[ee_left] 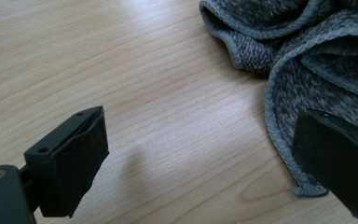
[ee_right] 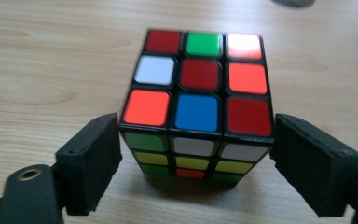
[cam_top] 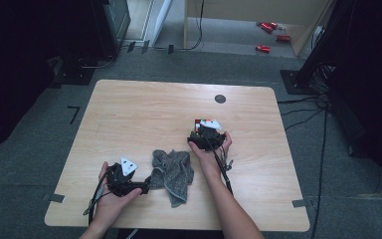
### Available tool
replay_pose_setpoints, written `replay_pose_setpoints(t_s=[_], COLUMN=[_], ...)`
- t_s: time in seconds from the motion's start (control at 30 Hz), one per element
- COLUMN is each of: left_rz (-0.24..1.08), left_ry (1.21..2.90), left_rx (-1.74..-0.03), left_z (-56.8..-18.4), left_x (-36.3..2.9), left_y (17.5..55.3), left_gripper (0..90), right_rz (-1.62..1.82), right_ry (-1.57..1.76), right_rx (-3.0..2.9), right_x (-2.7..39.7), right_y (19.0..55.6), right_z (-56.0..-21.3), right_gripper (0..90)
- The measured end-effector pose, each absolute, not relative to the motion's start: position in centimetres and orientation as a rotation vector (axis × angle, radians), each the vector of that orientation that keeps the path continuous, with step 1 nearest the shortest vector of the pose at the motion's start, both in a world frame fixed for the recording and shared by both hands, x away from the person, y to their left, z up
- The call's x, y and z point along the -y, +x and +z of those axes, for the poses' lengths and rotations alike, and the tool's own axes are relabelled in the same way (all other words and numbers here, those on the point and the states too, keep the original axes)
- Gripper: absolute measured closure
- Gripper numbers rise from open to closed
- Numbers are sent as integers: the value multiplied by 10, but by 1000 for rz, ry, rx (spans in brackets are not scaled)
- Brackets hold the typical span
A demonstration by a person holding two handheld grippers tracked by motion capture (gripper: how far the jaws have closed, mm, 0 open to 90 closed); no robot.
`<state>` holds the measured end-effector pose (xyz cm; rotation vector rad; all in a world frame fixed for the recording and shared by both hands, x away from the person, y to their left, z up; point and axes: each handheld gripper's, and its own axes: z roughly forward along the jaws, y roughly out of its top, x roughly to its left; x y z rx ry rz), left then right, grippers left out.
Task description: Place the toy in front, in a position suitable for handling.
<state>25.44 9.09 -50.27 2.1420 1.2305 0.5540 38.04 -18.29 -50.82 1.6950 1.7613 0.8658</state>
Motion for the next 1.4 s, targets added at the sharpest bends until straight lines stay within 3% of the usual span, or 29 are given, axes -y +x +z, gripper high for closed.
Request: replay_pose_setpoints(t_s=[0.2,0.37,0.83,1.4], left_rz=[552,546,536,460], left_ry=[2138,2142,2144,2128], left_rx=[-1229,-1226,-1221,-1116], left_z=[-503,-504,-506,-496], left_x=[-92,-92,-90,-82], left_y=[254,254,255,251], left_gripper=[46,46,46,46], right_rz=[861,879,948,1034], right_ry=[1701,1669,1454,1196], right_rx=[-1794,-1819,-1996,-2243], right_x=[185,186,224,270], right_y=[383,381,347,258], right_z=[-516,-517,-509,-515], right_gripper=[302,339,346,345])
